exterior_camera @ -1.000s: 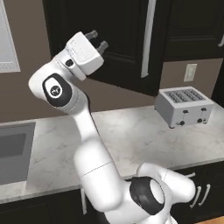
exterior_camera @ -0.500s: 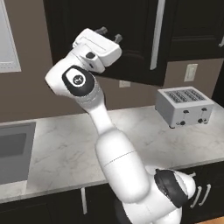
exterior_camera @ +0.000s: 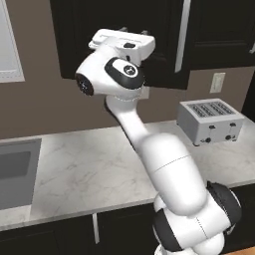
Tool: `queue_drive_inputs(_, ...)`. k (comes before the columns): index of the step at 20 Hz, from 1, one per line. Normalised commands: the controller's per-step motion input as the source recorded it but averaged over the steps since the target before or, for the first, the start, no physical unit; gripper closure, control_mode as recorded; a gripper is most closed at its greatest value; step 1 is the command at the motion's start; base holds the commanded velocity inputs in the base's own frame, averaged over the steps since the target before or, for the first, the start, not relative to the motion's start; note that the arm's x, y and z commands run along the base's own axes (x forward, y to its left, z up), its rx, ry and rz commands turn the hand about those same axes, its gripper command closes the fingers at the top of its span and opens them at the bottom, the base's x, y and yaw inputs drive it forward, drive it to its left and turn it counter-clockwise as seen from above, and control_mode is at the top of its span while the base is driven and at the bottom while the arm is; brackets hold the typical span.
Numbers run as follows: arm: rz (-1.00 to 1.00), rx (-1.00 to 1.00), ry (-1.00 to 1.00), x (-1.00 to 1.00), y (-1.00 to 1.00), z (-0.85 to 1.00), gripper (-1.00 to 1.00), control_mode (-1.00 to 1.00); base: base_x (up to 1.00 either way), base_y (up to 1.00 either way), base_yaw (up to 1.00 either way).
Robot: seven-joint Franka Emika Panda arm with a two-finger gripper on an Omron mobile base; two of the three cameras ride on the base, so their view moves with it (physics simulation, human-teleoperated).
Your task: Open the cabinet and move the ladle to the pot. Then close the cabinet.
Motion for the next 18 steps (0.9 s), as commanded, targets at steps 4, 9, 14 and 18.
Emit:
queue_drive_inputs(4, 0.42, 0.06, 0.20, 0.66, -0.80, 0.10, -1.00, -1.00, 0.00, 0.00, 0.00)
queue_drive_inputs(9, 0.40, 0.06, 0.21, 0.95, -0.80, 0.02, -1.00, -1.00, 0.00, 0.00, 0.00)
queue_drive_inputs(14, 0.37, 0.08, 0.22, 1.00, -0.57, 0.05, -1.00, -1.00, 0.00, 0.00, 0.00)
queue_drive_inputs(18, 0.32, 0.06, 0.21, 0.99, -0.28, 0.09, -1.00, -1.00, 0.00, 0.00, 0.00)
